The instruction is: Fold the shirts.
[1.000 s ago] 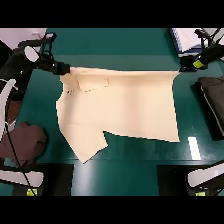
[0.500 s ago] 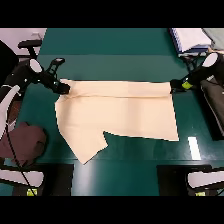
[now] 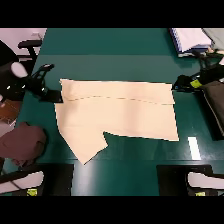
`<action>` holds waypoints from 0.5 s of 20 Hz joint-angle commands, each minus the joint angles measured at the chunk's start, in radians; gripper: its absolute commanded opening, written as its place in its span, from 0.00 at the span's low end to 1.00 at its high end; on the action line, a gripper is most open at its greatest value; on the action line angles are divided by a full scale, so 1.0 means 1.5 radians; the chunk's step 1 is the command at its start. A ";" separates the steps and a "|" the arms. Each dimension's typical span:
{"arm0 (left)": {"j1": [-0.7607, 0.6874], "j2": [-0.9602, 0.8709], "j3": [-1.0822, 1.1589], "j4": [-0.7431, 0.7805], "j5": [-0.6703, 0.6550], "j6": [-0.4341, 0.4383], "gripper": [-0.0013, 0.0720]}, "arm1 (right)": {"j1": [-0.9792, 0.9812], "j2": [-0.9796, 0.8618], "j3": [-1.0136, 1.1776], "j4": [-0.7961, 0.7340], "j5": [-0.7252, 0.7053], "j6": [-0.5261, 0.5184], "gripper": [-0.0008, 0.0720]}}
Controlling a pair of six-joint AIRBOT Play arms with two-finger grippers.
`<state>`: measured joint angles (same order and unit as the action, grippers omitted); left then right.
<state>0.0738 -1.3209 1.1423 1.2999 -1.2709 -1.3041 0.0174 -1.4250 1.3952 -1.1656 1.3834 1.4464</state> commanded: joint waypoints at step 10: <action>0.021 0.262 -0.434 -0.105 0.039 -0.121 0.75 | -0.018 0.184 -0.166 0.056 -0.085 0.000 0.57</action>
<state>0.1062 -0.9531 0.5831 1.1767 -1.2457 -1.4704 -0.0082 -1.1679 1.1660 -1.1095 1.2716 1.4460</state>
